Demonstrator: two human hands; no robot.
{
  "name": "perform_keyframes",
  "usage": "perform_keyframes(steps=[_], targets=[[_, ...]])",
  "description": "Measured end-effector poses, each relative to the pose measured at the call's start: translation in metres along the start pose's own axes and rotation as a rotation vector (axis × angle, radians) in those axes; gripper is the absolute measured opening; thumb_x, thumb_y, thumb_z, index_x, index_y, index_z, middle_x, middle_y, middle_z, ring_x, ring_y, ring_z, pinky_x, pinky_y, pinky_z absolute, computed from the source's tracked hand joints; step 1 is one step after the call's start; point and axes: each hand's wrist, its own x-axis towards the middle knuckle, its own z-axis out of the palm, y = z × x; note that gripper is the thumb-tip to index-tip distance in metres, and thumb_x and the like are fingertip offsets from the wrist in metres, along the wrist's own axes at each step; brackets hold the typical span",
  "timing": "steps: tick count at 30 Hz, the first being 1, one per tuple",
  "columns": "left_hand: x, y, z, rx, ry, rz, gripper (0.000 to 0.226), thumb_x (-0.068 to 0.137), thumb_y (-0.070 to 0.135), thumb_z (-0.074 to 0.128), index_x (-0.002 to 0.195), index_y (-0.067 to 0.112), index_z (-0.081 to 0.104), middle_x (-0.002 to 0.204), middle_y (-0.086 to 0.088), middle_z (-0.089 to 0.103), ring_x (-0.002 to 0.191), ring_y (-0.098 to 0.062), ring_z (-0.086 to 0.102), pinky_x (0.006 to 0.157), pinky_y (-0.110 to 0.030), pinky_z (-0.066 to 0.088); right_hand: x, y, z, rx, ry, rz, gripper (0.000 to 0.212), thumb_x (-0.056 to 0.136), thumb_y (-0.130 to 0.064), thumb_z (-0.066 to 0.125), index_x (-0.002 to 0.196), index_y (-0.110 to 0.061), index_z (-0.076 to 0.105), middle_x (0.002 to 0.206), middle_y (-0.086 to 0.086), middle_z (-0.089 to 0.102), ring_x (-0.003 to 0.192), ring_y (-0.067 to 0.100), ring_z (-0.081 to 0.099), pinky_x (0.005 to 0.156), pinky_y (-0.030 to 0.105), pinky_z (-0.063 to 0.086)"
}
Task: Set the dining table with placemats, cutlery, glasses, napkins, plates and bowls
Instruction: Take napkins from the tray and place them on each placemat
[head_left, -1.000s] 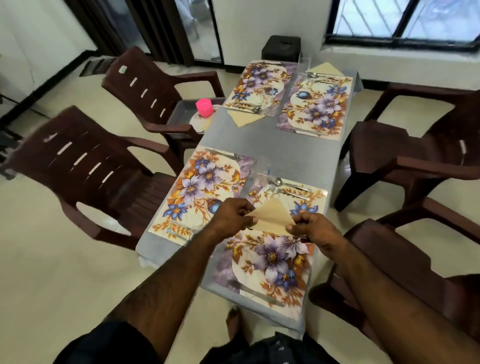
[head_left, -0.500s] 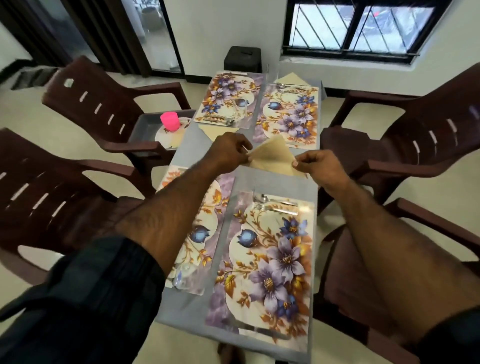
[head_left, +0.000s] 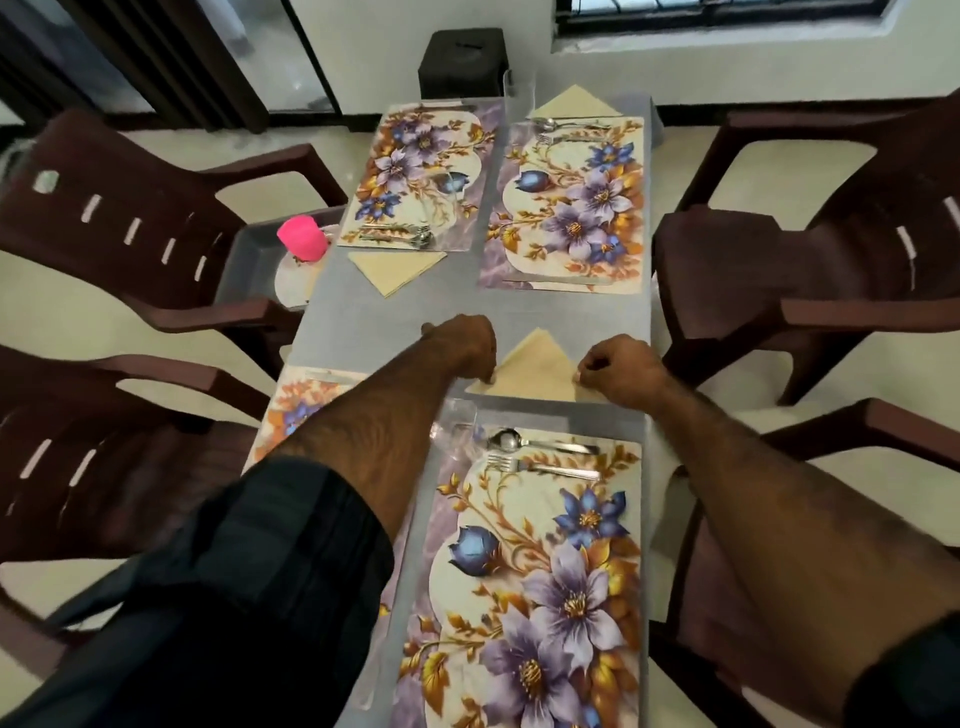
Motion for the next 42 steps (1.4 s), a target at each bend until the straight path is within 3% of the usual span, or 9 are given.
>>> perform_keyframes(steps=[6, 10, 18, 22, 26, 30, 36, 42], targets=[[0.028, 0.004, 0.017, 0.155, -0.173, 0.006, 0.061, 0.068, 0.042, 0.098, 0.119, 0.020, 0.072, 0.122, 0.002, 0.070, 0.115, -0.027, 0.064, 0.104, -0.054, 0.048, 0.004, 0.009, 0.020, -0.114, -0.076, 0.058, 0.015, 0.086, -0.035, 0.082, 0.091, -0.022, 0.079, 0.091, -0.003, 0.074, 0.086, 0.015, 0.068, 0.083, 0.042, 0.062], [0.036, 0.004, 0.025, 0.176, -0.199, 0.007, 0.054, 0.070, 0.042, 0.096, 0.112, 0.019, 0.073, 0.119, -0.002, 0.071, 0.113, -0.028, 0.064, 0.105, -0.055, 0.046, 0.002, 0.009, 0.023, -0.143, -0.083, 0.083, 0.015, 0.084, -0.036, 0.084, 0.088, -0.024, 0.077, 0.087, -0.005, 0.073, 0.083, 0.015, 0.068, 0.082, 0.043, 0.063], [0.031, 0.006, 0.030, 0.274, -0.161, 0.022, 0.061, 0.074, 0.053, 0.090, 0.120, 0.021, 0.066, 0.123, -0.002, 0.068, 0.120, -0.030, 0.060, 0.106, -0.057, 0.036, -0.003, 0.008, 0.021, -0.180, -0.077, 0.043, 0.016, 0.084, -0.036, 0.083, 0.088, -0.023, 0.074, 0.092, -0.002, 0.072, 0.087, 0.018, 0.067, 0.084, 0.045, 0.062], [-0.008, 0.002, -0.018, 0.252, 0.043, 0.072, 0.054, 0.088, 0.062, 0.073, 0.124, 0.023, 0.062, 0.131, -0.003, 0.066, 0.128, -0.029, 0.057, 0.112, -0.061, 0.027, -0.015, 0.003, 0.001, -0.119, 0.009, 0.028, 0.019, 0.087, -0.045, 0.079, 0.090, -0.028, 0.070, 0.097, -0.004, 0.071, 0.087, 0.016, 0.066, 0.081, 0.044, 0.062], [-0.081, -0.005, -0.073, 0.044, 0.437, 0.142, 0.040, 0.095, 0.063, 0.062, 0.118, 0.031, 0.066, 0.124, 0.003, 0.071, 0.120, -0.026, 0.061, 0.112, -0.055, 0.032, -0.050, -0.012, -0.027, 0.009, 0.156, -0.031, 0.023, 0.092, -0.047, 0.074, 0.095, -0.024, 0.070, 0.095, -0.003, 0.070, 0.086, 0.017, 0.066, 0.079, 0.042, 0.061], [-0.166, -0.003, -0.074, -0.129, 0.784, 0.211, 0.034, 0.094, 0.057, 0.063, 0.113, 0.030, 0.071, 0.116, 0.005, 0.072, 0.117, -0.023, 0.061, 0.106, -0.049, 0.037, -0.099, -0.039, -0.042, 0.076, 0.301, -0.154, 0.022, 0.094, -0.045, 0.072, 0.096, -0.023, 0.073, 0.092, -0.004, 0.072, 0.084, 0.017, 0.067, 0.077, 0.041, 0.060], [-0.281, 0.000, -0.001, -0.138, 0.819, 0.231, 0.033, 0.091, 0.050, 0.067, 0.113, 0.026, 0.073, 0.122, 0.003, 0.069, 0.115, -0.027, 0.059, 0.098, -0.046, 0.038, -0.187, -0.074, -0.018, 0.099, 0.283, -0.309, 0.017, 0.092, -0.041, 0.075, 0.096, -0.024, 0.074, 0.091, -0.004, 0.074, 0.084, 0.017, 0.068, 0.078, 0.034, 0.056], [-0.396, -0.033, 0.139, -0.430, 0.776, 0.311, 0.028, 0.088, 0.034, 0.073, 0.110, 0.016, 0.072, 0.111, -0.006, 0.069, 0.104, -0.029, 0.065, 0.087, -0.041, 0.053, -0.293, -0.072, 0.067, -0.074, 0.106, -0.330, 0.011, 0.089, -0.028, 0.080, 0.084, -0.024, 0.071, 0.085, 0.000, 0.074, 0.081, 0.021, 0.069, 0.072, 0.030, 0.047]])
